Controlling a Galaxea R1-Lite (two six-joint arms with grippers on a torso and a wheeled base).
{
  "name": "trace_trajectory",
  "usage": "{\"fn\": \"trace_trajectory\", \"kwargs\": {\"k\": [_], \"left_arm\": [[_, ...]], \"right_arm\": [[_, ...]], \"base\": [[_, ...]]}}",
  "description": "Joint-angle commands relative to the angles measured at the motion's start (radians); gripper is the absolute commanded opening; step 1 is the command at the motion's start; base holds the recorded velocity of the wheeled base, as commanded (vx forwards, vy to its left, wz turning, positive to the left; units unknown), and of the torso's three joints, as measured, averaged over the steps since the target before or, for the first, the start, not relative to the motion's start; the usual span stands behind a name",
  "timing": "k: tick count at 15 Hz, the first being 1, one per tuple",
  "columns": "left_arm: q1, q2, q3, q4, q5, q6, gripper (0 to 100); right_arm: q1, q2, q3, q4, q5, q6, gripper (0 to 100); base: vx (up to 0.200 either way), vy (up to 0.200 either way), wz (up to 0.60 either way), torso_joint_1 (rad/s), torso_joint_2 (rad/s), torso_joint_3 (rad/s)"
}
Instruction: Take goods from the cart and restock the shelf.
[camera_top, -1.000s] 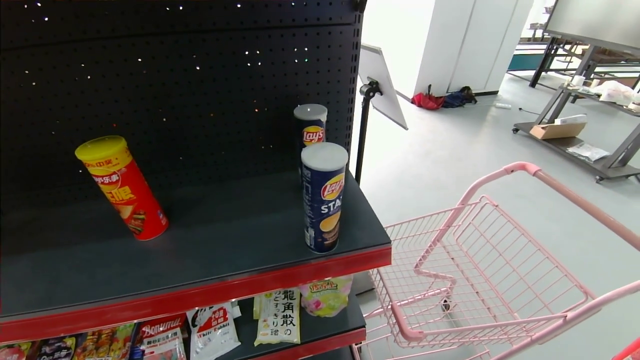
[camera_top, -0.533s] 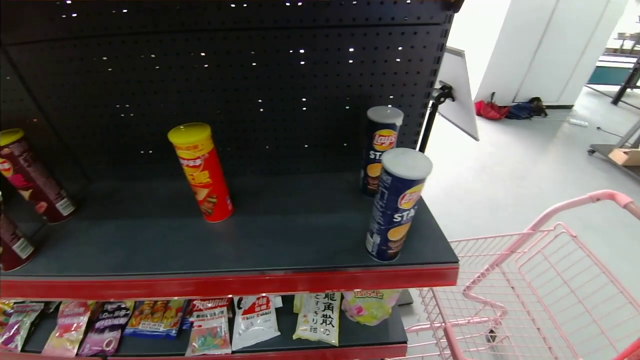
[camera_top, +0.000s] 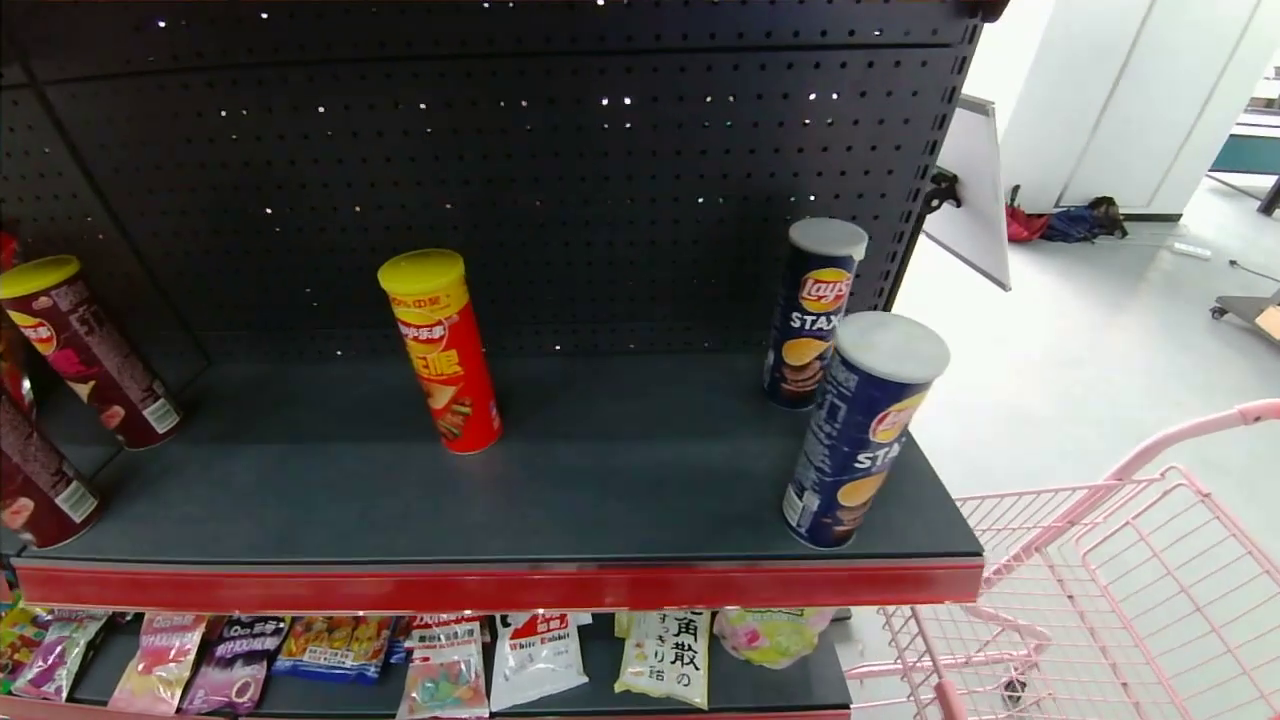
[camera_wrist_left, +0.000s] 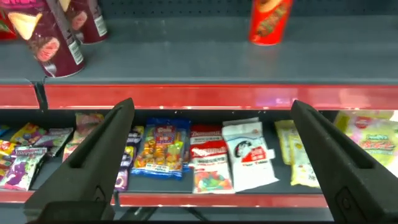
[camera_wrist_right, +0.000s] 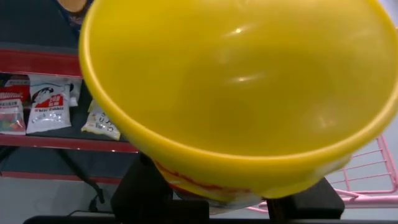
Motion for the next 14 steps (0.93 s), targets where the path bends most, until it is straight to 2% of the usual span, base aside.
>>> {"fn": "trace_trajectory", "kwargs": {"k": [1, 14], "left_arm": [[0.001, 0.001, 0.0, -0.001, 0.0, 0.0, 100], [0.001, 0.001, 0.0, -0.001, 0.0, 0.0, 100]], "right_arm": [[0.001, -0.078, 0.04, 0.001, -0.002, 0.001, 0], [0.003, -0.079, 0.044, 0.001, 0.001, 0.0, 0]], "base": [[0.0, 0.2, 0.0, 0.017, 0.01, 0.002], [0.0, 0.2, 0.0, 0.0, 0.0, 0.003]]}}
